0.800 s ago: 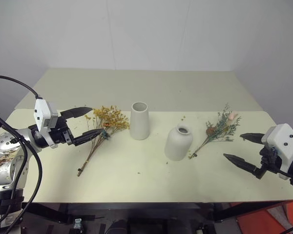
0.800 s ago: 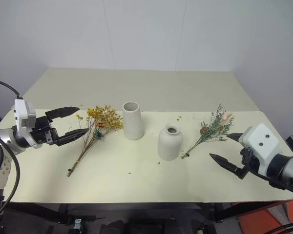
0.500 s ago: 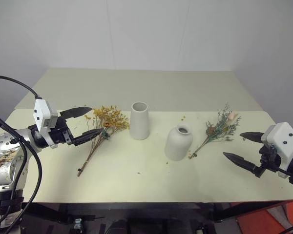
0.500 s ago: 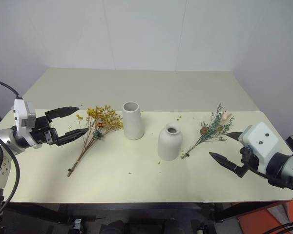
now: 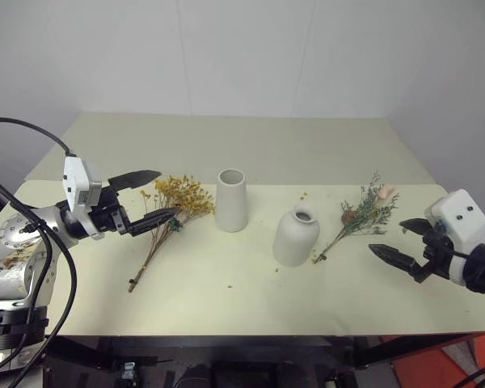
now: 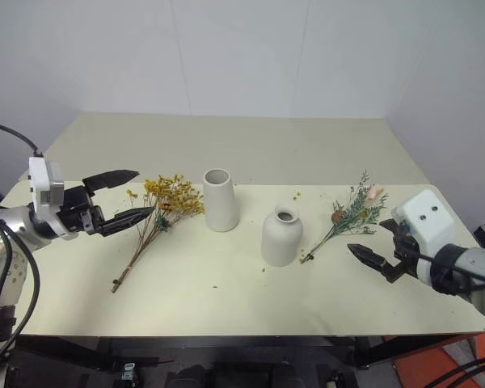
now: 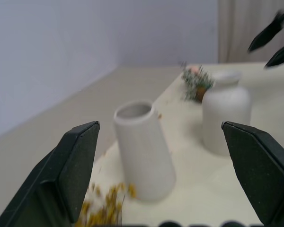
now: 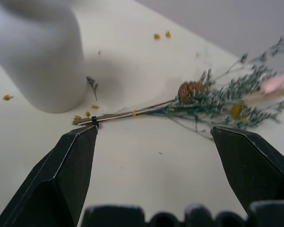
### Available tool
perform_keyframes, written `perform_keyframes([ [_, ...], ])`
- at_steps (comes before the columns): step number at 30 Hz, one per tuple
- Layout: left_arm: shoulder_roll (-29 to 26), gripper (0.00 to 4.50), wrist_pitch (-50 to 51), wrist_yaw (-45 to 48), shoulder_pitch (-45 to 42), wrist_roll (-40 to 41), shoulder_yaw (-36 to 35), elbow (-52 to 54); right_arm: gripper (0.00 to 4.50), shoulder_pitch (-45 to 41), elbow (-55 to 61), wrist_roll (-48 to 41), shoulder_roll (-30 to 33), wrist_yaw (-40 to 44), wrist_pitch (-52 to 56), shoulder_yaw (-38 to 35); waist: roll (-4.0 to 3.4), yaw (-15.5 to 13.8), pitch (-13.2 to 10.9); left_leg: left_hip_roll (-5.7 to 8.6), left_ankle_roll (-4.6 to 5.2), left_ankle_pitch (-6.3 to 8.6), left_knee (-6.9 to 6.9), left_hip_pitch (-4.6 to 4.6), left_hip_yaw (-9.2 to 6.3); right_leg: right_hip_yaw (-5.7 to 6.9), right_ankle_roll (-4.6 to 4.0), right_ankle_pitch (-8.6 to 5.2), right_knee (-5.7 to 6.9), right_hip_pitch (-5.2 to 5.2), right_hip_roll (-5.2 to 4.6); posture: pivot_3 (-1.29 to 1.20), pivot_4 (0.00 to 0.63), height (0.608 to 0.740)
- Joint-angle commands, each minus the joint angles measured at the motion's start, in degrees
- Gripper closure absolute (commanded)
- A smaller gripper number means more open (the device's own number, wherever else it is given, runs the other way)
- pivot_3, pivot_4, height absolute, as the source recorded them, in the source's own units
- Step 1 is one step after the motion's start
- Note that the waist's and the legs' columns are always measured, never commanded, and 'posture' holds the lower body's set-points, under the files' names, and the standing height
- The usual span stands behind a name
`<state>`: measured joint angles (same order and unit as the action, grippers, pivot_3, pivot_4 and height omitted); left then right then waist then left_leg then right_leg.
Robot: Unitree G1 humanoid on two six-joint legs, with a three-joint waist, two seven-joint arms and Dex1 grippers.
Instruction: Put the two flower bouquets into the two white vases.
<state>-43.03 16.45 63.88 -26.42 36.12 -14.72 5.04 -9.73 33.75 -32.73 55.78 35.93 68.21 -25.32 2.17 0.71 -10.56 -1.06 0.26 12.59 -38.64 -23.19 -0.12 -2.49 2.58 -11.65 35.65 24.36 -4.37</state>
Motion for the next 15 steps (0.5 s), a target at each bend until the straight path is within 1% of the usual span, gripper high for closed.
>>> perform_keyframes([
  [1, 1.5, 0.01, 0.0, 1.0, -4.2, 0.6, 2.9, 1.2, 0.0, -7.5, -3.3, -1.5, -1.4, -4.5, 9.6, 2.1, 0.0, 0.0, 0.0, 0.01, 0.0, 0.0, 0.0, -0.02, 0.0, -0.01, 0.0, 0.0, 0.0, 0.01, -0.01, 0.0, 0.15, 0.74],
  [4, 3.0, 0.01, -1.1, 3.2, -8.4, -1.4, 6.6, -2.3, 0.0, -14.1, -7.7, 1.1, -4.6, -9.5, 14.6, 6.2, 0.0, 0.0, 0.0, 0.02, 0.0, 0.0, 0.0, -0.02, -0.02, 0.0, 0.29, 0.19, 0.0, 0.01, 0.03, 0.0, 0.15, 0.74],
  [6, 4.5, 0.01, -1.7, 4.9, -12.2, -2.2, 8.8, -5.4, 0.0, -18.8, -12.3, 3.6, -8.9, -13.9, 17.0, 7.7, 0.0, 0.0, 0.0, 0.02, 0.0, 0.0, 0.0, -0.05, -0.03, 0.0, 0.31, 0.2, 0.0, 0.04, 0.03, 0.0, 0.15, 0.74],
  [10, 7.6, 0.01, -3.6, 9.5, -18.5, -3.8, 12.2, -11.5, 0.0, -26.3, -20.9, 8.7, -17.3, -21.4, 20.7, 7.9, 0.0, 0.2, 0.0, 0.06, 0.01, -0.01, -0.07, -0.08, -0.03, -0.02, 0.32, 0.24, 0.01, 0.04, 0.03, 0.0, 0.15, 0.74],
  [13, 9.5, 0.01, -5.3, 13.1, -22.1, -5.5, 14.6, -15.6, 0.0, -29.6, -23.4, 11.0, -22.5, -24.5, 21.7, 6.7, -0.02, 0.2, 0.0, 0.08, 0.06, 0.02, 0.0, -0.17, -0.04, -0.03, -0.03, 0.46, 0.01, 0.15, 0.04, 0.0, 0.15, 0.74],
  [15, 10.2, 0.01, -6.3, 16.2, -24.0, -6.6, 16.5, -17.2, 0.0, -30.8, -24.3, 12.4, -24.7, -26.1, 22.1, 7.3, -0.03, 0.2, 0.0, 0.08, 0.1, 0.04, 0.02, -0.22, -0.05, -0.03, -0.03, 0.46, 0.01, 0.2, 0.03, 0.0, 0.15, 0.74],
])
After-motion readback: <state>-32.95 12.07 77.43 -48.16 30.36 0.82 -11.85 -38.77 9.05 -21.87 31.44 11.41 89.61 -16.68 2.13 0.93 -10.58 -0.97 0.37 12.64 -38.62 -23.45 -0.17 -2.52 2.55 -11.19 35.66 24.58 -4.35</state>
